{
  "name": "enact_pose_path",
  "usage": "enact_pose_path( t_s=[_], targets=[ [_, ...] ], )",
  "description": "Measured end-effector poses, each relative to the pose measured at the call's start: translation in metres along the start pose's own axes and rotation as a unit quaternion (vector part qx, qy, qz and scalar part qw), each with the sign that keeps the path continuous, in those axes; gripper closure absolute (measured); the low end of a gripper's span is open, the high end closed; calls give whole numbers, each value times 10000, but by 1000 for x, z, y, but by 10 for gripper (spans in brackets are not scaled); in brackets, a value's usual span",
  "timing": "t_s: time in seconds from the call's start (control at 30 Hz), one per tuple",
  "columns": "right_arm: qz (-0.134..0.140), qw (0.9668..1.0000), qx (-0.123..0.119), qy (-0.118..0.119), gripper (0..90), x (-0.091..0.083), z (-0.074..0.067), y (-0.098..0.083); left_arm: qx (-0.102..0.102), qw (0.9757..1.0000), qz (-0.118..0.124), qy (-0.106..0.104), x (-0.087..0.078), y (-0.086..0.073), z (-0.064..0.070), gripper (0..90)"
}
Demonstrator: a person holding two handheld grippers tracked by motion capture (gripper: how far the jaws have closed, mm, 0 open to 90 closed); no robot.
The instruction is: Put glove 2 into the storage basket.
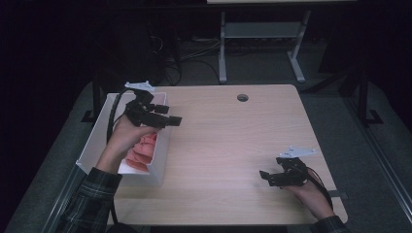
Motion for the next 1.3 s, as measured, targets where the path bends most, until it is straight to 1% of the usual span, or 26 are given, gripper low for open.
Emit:
enact_pose_path(
  t_s=[0.03, 0.13, 0.23, 0.3, 0.37, 0.43, 0.5, 0.57, 0.6, 0.67, 0.7, 0.73, 0.8, 0.83, 0.87, 0.93, 0.97, 1.0, 1.03, 1.07, 1.13, 1.17, 1.2, 1.23, 1.27, 1.3],
  targets=[
    [3, 10000, 5, 5, 130, 0, 0, 0, 42, 10000, -14, -40, 5, -2, 6, 185],
    [15, 10000, -25, -2, 130, 0, 0, 0, 178, 9998, -95, -65, 19, -6, 20, 184],
    [20, 10000, -32, -5, 130, 0, 1, 0, 389, 9990, -233, 48, 32, -11, 31, 182],
    [16, 10000, -30, 1, 130, 0, 1, 0, 531, 9981, -298, 41, 42, -14, 41, 182],
    [20, 10000, -22, 7, 130, 0, 0, 0, 633, 9972, -382, 58, 53, -18, 49, 182],
    [21, 10000, -20, 14, 130, 0, 0, 0, 774, 9960, -444, 85, 62, -21, 54, 180],
    [34, 10000, -37, 8, 130, -1, 0, 1, 846, 9951, -512, 82, 72, -27, 60, 180],
    [37, 10000, -39, 10, 131, -1, 1, 1, 987, 9932, -613, 82, 83, -33, 66, 180],
    [35, 10000, -33, 7, 131, -1, 1, 1, 1011, 9929, -621, 89, 88, -35, 68, 180],
    [33, 10000, -52, 10, 131, -1, 1, 1, 1104, 9915, -675, 112, 96, -40, 72, 180],
    [30, 10000, -52, 11, 131, -1, 1, 1, 1126, 9911, -698, 94, 101, -43, 74, 180],
    [36, 10000, -51, 8, 131, -1, 1, 1, 1197, 9900, -744, 85, 105, -45, 76, 180],
    [38, 10000, -50, 7, 131, -1, 1, 1, 1242, 9896, -716, 101, 113, -50, 80, 180],
    [41, 10000, -56, 11, 131, -1, 1, 1, 1335, 9884, -718, 119, 116, -51, 79, 180],
    [38, 10000, -51, 17, 131, -1, 0, 1, 1332, 9888, -667, 91, 119, -53, 80, 181],
    [47, 10000, -58, 15, 131, -1, 0, 1, 1218, 9907, -599, -29, 127, -58, 79, 189],
    [48, 10000, -55, 13, 131, -1, 1, 1, 1205, 9911, -557, -59, 132, -63, 76, 189],
    [52, 10000, -61, 11, 131, -2, 1, 1, 1122, 9921, -560, -81, 137, -68, 74, 194],
    [53, 10000, -60, 9, 131, -2, 1, 1, 1188, 9910, -613, -55, 140, -71, 71, 194],
    [49, 10000, -60, 6, 131, -1, 1, 1, 1207, 9904, -677, 1, 145, -78, 66, 192],
    [47, 10000, -52, 10, 131, -1, 1, 1, 1244, 9897, -715, -8, 151, -86, 60, 191],
    [45, 10000, -52, 7, 131, -1, 1, 0, 1207, 9902, -708, -25, 155, -90, 58, 189],
    [41, 10000, -55, 7, 131, -1, 1, 0, 1205, 9899, -751, -19, 159, -96, 54, 189],
    [29, 10000, -48, 14, 131, 0, 0, 0, 1178, 9901, -760, -25, 161, -99, 53, 187],
    [30, 10000, -55, 13, 131, 0, 1, 0, 1220, 9891, -828, -21, 163, -103, 50, 186],
    [26, 10000, -65, 10, 131, 0, 1, 0, 1181, 9894, -847, -24, 165, -108, 48, 186]
  ],
)
Point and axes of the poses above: each handheld gripper's, and its own axes: x roughly forward along the jaws, y roughly out of its top, z roughly to its right, the point moved 9 cm from there along x, roughly forward along the jaws, and after that the axes turned 15 degrees about -x, right-handed, at the moved point
